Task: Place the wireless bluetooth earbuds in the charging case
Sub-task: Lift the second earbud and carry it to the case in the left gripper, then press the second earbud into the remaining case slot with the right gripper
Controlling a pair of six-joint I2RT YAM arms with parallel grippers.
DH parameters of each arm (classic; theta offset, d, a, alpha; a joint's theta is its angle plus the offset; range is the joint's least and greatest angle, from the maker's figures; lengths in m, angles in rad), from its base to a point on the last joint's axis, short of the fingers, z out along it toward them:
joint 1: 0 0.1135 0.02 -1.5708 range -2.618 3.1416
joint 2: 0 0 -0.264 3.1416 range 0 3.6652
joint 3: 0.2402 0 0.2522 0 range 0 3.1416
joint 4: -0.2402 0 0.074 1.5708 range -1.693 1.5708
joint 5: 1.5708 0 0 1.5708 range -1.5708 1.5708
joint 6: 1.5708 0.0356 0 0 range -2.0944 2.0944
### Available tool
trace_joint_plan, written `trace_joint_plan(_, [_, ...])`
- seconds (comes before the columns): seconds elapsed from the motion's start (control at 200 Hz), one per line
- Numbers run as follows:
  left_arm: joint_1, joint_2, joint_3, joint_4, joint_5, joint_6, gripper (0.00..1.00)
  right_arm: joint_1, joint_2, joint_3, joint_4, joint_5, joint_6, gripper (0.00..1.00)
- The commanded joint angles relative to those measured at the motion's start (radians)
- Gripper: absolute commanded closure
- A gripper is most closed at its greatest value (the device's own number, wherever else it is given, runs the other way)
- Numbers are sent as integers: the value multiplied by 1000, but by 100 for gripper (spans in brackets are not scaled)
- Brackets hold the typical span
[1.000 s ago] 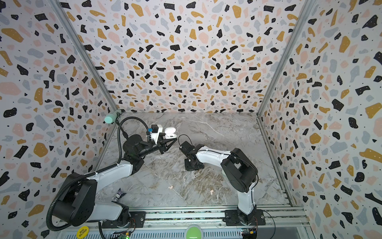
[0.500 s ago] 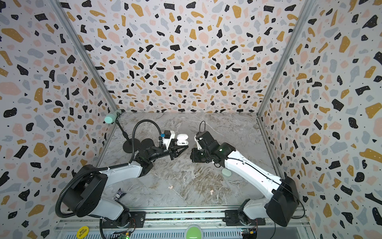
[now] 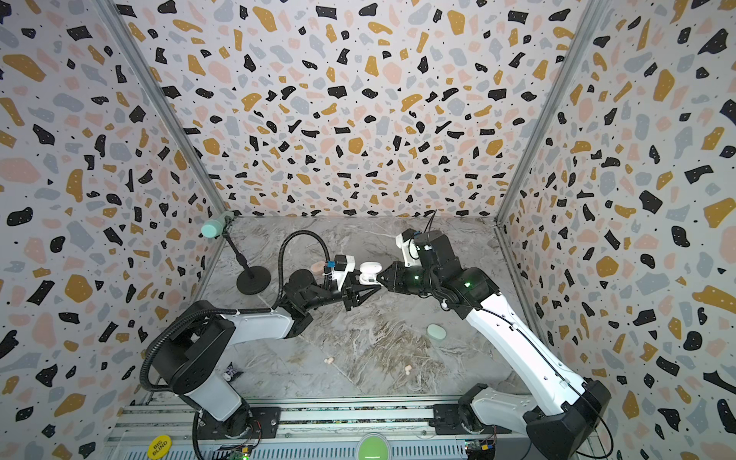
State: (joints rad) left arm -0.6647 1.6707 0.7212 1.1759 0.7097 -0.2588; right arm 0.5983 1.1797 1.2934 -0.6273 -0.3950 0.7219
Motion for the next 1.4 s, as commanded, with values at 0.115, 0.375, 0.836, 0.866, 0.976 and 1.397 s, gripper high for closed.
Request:
trace_joint_plan(0.115, [-30,29,64,156,22,-46,96,-20,-5,-1,99,-89,17,87])
trace_joint_plan(0.375, [-51,53,81,205,17,-74,96,-22,-14,-57,162,-117,51,87])
trace_joint_plan(0.836, [-84,48,79,232,5,-87,96,-22,-15,-97,209,-109,73,87])
trace_joint_plan(0.866, [-84,46,77,232,4,-87,96,-22,-17,-101,208,-110,75,87])
trace_joint_plan(0.976, [-85,40,74,231,1,-85,96,-22,-21,-109,208,-112,78,87])
trace_joint_plan(1.397, [-85,35,72,227,-10,-82,96,-23,-41,-92,130,-71,68,72])
